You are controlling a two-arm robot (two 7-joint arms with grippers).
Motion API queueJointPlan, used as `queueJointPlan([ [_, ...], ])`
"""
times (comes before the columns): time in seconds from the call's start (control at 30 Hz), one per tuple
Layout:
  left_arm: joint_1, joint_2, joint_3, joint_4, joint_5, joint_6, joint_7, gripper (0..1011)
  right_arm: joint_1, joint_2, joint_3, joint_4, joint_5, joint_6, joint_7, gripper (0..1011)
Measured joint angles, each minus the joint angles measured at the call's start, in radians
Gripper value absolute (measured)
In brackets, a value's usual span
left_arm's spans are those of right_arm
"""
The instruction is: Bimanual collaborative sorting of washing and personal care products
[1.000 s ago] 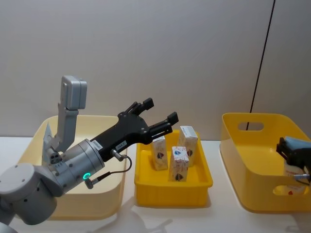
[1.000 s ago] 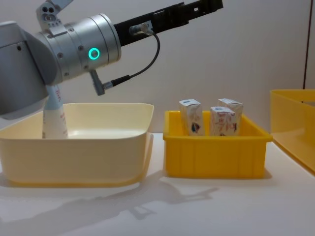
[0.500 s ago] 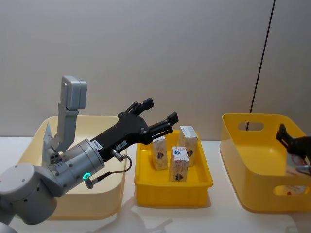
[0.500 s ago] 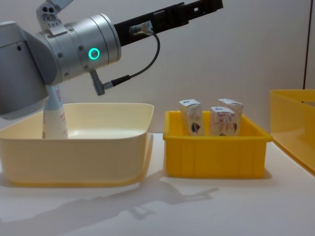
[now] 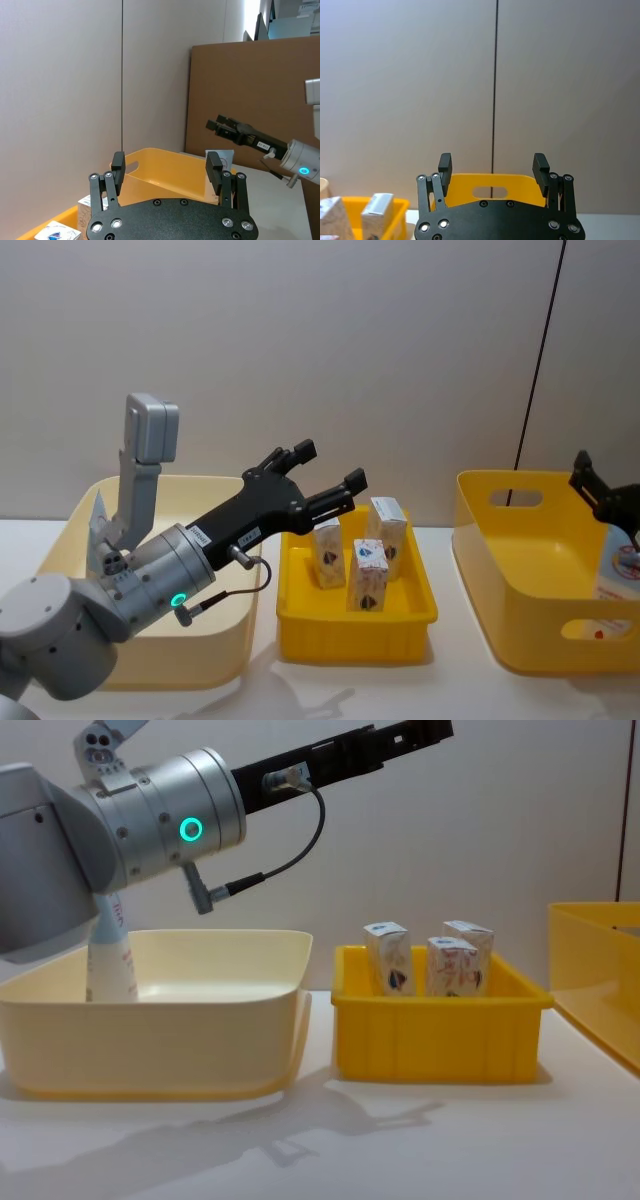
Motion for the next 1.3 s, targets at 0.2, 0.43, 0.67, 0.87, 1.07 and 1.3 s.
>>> queueJointPlan([
  [0.2,0.01,0.004,0.001,-0.008,0.009,0.0,0.016,1003,-0.005,0.0,-0.001,-0.005,0.004,-0.003,0.007,1001],
  [0.43,0.049,0.025,0.005,-0.043,0.054,0.0,0.082,1003,-0.039,0.009,-0.031,-0.02,0.013,-0.009,0.013,1001],
  [0.67,0.102,0.053,0.011,-0.089,0.114,0.001,0.172,1003,-0.1,0.025,-0.084,-0.049,0.028,-0.02,0.023,1001],
  [0.87,0.15,0.078,0.017,-0.13,0.168,0.002,0.252,1003,-0.149,0.038,-0.126,-0.072,0.039,-0.028,0.032,1001],
  [1.07,0.196,0.102,0.022,-0.171,0.221,0.002,0.331,1003,-0.212,0.055,-0.182,-0.101,0.055,-0.04,0.044,1001],
  [1.3,0.25,0.131,0.028,-0.217,0.28,0.003,0.421,1003,-0.264,0.068,-0.227,-0.126,0.068,-0.049,0.053,1001],
])
